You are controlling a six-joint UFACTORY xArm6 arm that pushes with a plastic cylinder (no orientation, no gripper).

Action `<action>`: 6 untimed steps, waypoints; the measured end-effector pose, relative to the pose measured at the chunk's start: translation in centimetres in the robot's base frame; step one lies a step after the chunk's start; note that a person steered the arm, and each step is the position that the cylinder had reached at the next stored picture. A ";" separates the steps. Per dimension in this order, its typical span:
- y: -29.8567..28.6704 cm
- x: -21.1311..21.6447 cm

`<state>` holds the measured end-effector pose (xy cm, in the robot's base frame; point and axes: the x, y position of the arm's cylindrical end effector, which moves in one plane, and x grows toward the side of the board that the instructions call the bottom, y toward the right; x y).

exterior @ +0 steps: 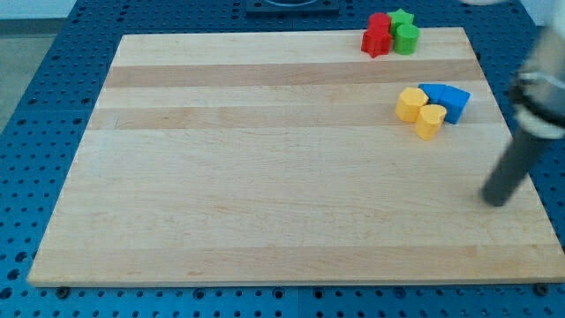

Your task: Separate the yellow hexagon from the blue triangle

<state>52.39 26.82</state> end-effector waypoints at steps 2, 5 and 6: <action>5.5 -11.3; -12.7 -15.5; -17.2 -15.4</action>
